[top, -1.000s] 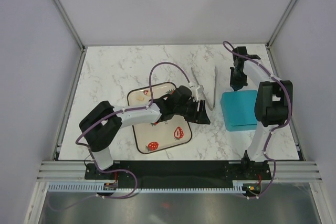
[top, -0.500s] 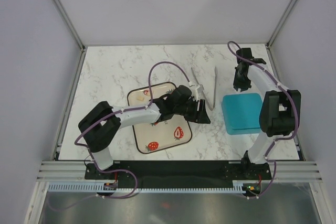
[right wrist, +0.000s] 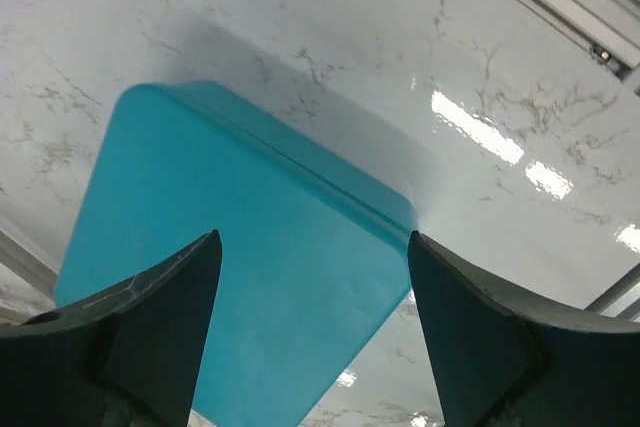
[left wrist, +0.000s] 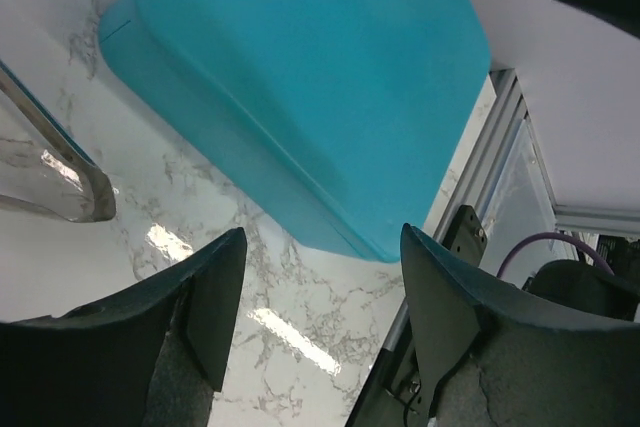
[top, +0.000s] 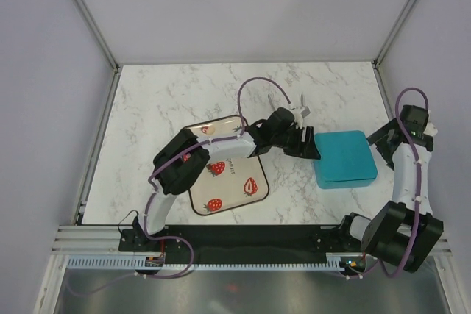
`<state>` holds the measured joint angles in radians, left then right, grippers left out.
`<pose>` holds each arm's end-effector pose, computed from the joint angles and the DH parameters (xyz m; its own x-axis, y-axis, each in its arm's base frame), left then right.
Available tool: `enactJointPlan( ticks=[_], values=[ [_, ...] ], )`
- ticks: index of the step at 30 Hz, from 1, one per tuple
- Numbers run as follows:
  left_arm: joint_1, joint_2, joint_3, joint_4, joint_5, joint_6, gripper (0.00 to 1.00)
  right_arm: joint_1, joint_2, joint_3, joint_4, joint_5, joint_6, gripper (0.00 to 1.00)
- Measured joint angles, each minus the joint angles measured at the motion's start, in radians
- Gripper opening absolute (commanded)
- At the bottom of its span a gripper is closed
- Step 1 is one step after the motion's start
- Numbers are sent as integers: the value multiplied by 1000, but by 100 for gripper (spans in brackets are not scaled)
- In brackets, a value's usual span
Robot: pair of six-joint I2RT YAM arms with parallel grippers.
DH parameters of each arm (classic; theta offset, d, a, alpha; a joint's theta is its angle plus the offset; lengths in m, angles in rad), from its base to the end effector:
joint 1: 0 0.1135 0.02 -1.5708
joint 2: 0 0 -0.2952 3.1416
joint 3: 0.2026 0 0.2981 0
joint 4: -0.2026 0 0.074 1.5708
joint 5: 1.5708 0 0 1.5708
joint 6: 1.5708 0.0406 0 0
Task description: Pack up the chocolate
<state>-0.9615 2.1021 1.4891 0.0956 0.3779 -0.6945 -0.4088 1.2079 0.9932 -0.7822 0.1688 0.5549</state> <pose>0.2968 -0.4514 0.1938 -0.8228 0.1395 -0.5510 0.5455 0.4662 -0.6965 0.2498 -0.1157 0.2901 -0.4044 0.7412 -0.5358 0.8102 0.5621 0.1661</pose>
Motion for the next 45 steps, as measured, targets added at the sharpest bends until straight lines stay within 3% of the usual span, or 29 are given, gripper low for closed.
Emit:
enactJointPlan(
  ticks=[10,21,45],
  values=[
    [0,128,98,-16,27,-22,66,-81,8,-184,134,-199,-53,81],
    [22,204,246,-90,40,-21,58,-110,-60,-333,311,-309,-61,69],
    [21,122,271,-192,42,29,52,-105,-188,-331,243,-353,-132,64]
  ],
)
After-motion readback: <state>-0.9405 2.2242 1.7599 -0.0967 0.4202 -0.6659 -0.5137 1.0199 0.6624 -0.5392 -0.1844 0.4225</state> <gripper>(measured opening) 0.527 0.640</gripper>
